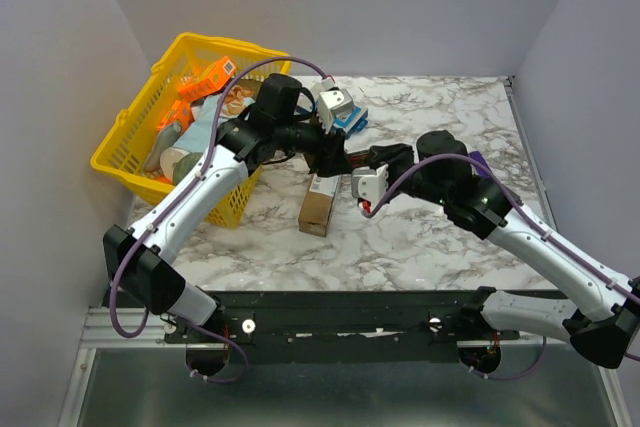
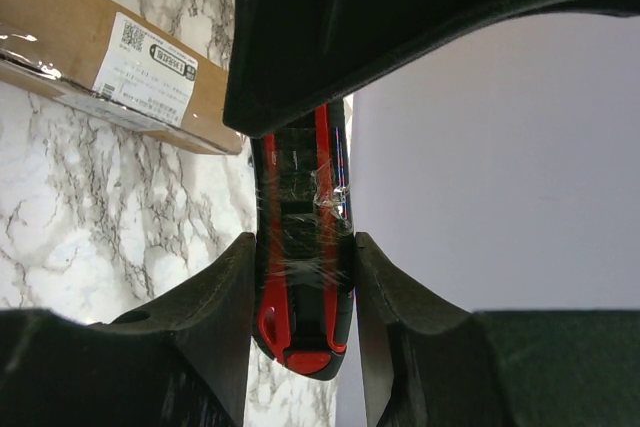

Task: Unpack the express box

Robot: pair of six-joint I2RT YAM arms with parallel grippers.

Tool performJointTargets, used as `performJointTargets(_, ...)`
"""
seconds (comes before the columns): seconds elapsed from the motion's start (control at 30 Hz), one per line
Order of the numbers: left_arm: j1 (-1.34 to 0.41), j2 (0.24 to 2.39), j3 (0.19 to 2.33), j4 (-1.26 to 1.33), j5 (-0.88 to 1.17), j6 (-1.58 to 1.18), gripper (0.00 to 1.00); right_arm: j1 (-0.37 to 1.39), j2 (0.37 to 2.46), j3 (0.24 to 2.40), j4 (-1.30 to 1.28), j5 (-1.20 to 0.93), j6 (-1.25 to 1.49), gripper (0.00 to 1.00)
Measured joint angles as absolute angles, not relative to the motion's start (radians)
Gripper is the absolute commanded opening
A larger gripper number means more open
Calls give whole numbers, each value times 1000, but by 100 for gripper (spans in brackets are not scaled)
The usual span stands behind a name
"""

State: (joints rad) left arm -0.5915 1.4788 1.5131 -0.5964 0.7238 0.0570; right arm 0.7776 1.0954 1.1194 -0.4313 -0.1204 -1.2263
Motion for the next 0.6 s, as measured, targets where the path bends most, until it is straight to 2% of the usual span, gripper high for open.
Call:
performJointTargets(0.07, -591, 1494, 1533, -615, 739, 70, 47, 779, 1094, 1110, -424, -120, -1236, 19)
performJointTargets(0.1, -591, 1505, 1545, -622, 746, 77, 44, 779, 1093, 1105, -419, -120, -1242, 22)
performJointTargets(0.2, -591, 1530, 1568, -640, 769, 97, 26, 780, 1084, 1085, -401, -120, -1251, 31)
performJointTargets(0.23, -591, 1540, 1581, -654, 779, 106, 3, 780, 1082, 1081, -395, -119, -1250, 32)
performJointTargets(0.33, -588, 1573, 1635, -711, 799, 137, 0, 780, 1081, 1078, -384, -110, -1230, 39)
performJointTargets(0.37, -586, 1578, 1647, -723, 802, 149, 0, 780, 1081, 1078, -380, -109, -1217, 45)
performJointTargets(0.4, -586, 1579, 1654, -736, 801, 168, 0, 780, 1081, 1078, -376, -110, -1203, 63)
performJointTargets(0.47, -585, 1573, 1652, -751, 801, 197, 0, 781, 1081, 1079, -374, -114, -1161, 84)
performJointTargets(0.5, -585, 1566, 1644, -751, 800, 212, 0, 782, 1083, 1084, -371, -117, -1128, 99)
performJointTargets(0.6, -584, 1493, 1539, -722, 789, 251, 0, 746, 1118, 1182, -424, -159, -973, 100)
